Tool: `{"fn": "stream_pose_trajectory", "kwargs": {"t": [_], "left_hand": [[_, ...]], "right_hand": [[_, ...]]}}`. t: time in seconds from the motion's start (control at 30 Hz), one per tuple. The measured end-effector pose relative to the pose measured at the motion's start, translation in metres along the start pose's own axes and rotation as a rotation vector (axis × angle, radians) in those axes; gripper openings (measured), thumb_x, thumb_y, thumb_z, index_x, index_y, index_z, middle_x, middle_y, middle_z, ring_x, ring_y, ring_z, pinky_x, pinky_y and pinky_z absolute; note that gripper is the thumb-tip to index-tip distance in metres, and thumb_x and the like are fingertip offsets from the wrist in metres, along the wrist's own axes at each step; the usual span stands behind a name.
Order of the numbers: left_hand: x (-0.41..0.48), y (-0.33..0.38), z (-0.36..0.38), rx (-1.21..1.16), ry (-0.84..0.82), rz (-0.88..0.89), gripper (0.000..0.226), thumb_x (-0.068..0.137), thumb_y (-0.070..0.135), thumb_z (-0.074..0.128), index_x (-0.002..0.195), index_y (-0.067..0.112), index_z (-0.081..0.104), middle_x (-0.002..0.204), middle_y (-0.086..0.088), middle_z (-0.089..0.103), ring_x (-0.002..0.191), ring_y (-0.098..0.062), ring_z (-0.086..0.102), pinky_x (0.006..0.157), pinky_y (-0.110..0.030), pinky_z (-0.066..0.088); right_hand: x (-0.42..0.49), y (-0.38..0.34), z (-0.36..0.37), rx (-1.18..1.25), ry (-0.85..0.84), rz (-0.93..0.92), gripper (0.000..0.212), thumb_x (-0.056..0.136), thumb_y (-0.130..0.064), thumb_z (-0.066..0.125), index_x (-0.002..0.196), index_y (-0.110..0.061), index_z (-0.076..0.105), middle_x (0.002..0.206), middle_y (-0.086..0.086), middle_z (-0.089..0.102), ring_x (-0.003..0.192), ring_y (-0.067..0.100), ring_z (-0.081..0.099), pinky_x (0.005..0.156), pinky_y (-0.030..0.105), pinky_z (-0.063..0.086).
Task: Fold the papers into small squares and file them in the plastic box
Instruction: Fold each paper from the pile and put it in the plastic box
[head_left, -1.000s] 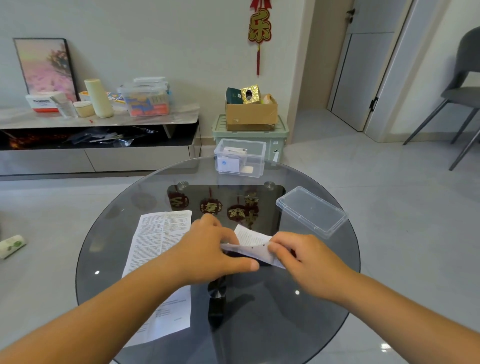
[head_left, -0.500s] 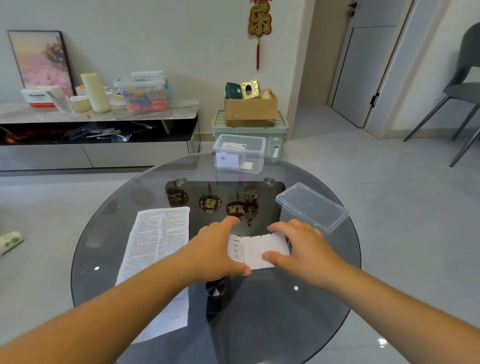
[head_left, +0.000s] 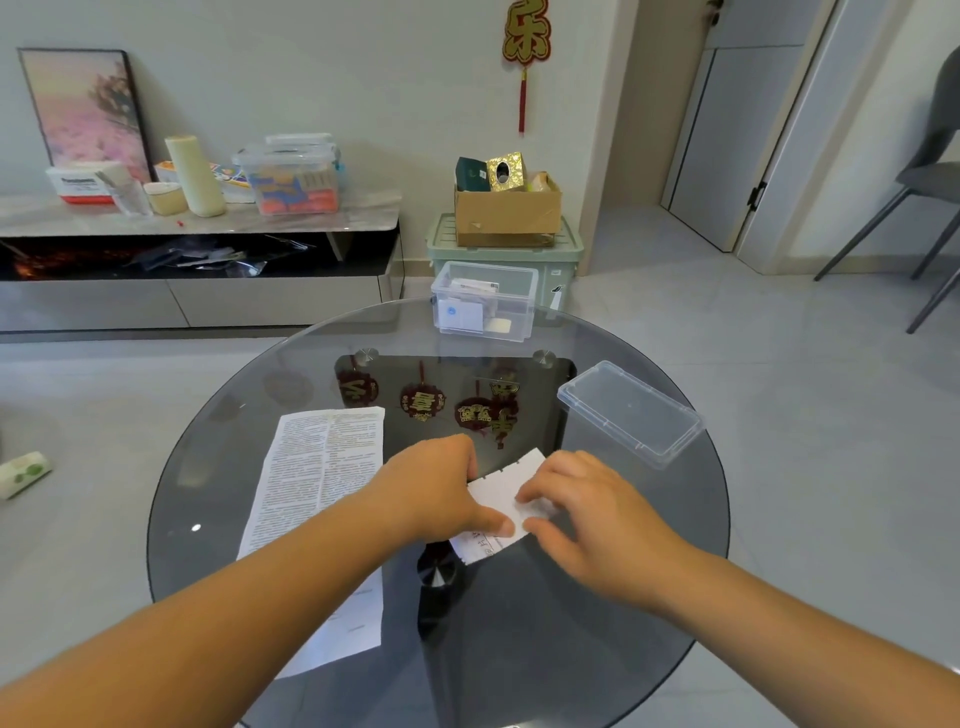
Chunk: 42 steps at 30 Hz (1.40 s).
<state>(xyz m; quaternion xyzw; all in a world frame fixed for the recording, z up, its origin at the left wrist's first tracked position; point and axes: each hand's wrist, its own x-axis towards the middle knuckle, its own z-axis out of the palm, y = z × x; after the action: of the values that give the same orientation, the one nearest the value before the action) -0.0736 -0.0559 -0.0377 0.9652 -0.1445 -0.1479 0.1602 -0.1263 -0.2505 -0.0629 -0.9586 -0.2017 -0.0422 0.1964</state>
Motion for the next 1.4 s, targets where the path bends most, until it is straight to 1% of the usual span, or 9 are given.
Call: {"fn": "stream_pose_trajectory", "kwargs": {"t": [0.17,0.3,0.5,0.6,0.77,0.93,1.13,1.23,1.4], "left_hand": [[-0.004,0.001,-0.002,-0.073,0.030,0.002,0.044,0.074,0.050,0.083,0.089,0.026,0.050,0.088,0.008,0.063,0.081,-0.011,0.061,0.067,-0.027,0.051],[-0.007,-0.002,-0.004,-0.243,-0.053,-0.042,0.045,0.076,0.036,0.086,0.099,0.028,0.048,0.092,0.004,0.067,0.081,-0.014,0.065,0.072,-0.030,0.059],[-0.015,0.002,-0.011,-0.635,-0.240,-0.062,0.039,0.092,0.014,0.072,0.123,0.032,0.058,0.077,-0.002,0.071,0.059,-0.009,0.061,0.057,-0.019,0.050],[-0.016,0.002,-0.014,-0.820,-0.313,-0.096,0.021,0.097,0.007,0.062,0.113,0.018,0.072,0.092,-0.008,0.076,0.078,-0.014,0.073,0.072,-0.028,0.060],[-0.021,0.003,-0.014,-1.160,-0.410,-0.243,0.021,0.097,-0.003,0.058,0.115,-0.006,0.067,0.105,-0.022,0.074,0.099,-0.031,0.074,0.089,-0.039,0.060],[-0.017,-0.001,-0.016,-1.336,-0.359,-0.374,0.023,0.093,-0.001,0.064,0.113,-0.011,0.067,0.107,-0.024,0.072,0.087,-0.029,0.075,0.069,-0.031,0.064],[-0.021,0.003,-0.016,-0.771,-0.143,-0.081,0.066,0.097,0.065,0.042,0.097,0.009,0.076,0.078,-0.001,0.065,0.070,-0.009,0.059,0.068,-0.024,0.046],[-0.027,0.002,-0.012,-0.511,-0.108,0.142,0.064,0.088,0.069,0.050,0.091,0.009,0.071,0.082,-0.012,0.062,0.070,-0.011,0.056,0.069,-0.023,0.043],[-0.017,-0.003,0.004,-0.207,0.005,0.163,0.025,0.086,0.053,0.071,0.087,0.028,0.067,0.074,0.011,0.062,0.066,-0.004,0.058,0.057,-0.012,0.040]], "right_hand": [[-0.001,0.000,-0.006,0.020,-0.072,0.015,0.042,0.090,-0.058,0.058,0.124,-0.034,0.064,0.113,-0.023,0.050,0.101,0.000,0.040,0.088,0.023,0.043],[-0.002,0.000,-0.009,-0.036,-0.109,0.003,0.058,0.082,-0.074,0.056,0.126,-0.037,0.060,0.123,-0.022,0.051,0.104,-0.002,0.037,0.089,0.023,0.038],[-0.006,-0.003,-0.011,-0.069,-0.163,-0.021,0.076,0.072,-0.087,0.051,0.132,-0.040,0.052,0.132,-0.023,0.045,0.119,0.001,0.035,0.101,0.028,0.037],[-0.007,-0.005,-0.017,-0.064,-0.199,-0.025,0.085,0.067,-0.091,0.053,0.136,-0.042,0.048,0.138,-0.025,0.042,0.125,0.002,0.033,0.104,0.029,0.036],[-0.009,-0.003,-0.021,-0.045,-0.225,-0.031,0.079,0.070,-0.085,0.058,0.135,-0.043,0.046,0.137,-0.026,0.043,0.125,0.001,0.034,0.104,0.029,0.036],[-0.008,0.001,-0.018,-0.021,-0.189,-0.023,0.057,0.083,-0.074,0.053,0.129,-0.039,0.054,0.127,-0.022,0.054,0.117,0.001,0.043,0.099,0.028,0.042],[-0.006,0.002,-0.013,0.082,-0.098,0.055,0.042,0.100,-0.054,0.034,0.093,-0.026,0.065,0.088,-0.007,0.062,0.089,0.009,0.053,0.077,0.033,0.048],[-0.003,0.007,-0.011,0.200,-0.075,0.116,0.033,0.103,-0.045,0.039,0.079,-0.029,0.057,0.079,-0.007,0.056,0.082,0.008,0.052,0.070,0.028,0.044],[0.006,0.010,-0.008,0.315,-0.022,0.208,0.017,0.099,-0.045,0.053,0.094,-0.033,0.065,0.088,-0.010,0.066,0.080,0.006,0.059,0.066,0.024,0.049]]}}
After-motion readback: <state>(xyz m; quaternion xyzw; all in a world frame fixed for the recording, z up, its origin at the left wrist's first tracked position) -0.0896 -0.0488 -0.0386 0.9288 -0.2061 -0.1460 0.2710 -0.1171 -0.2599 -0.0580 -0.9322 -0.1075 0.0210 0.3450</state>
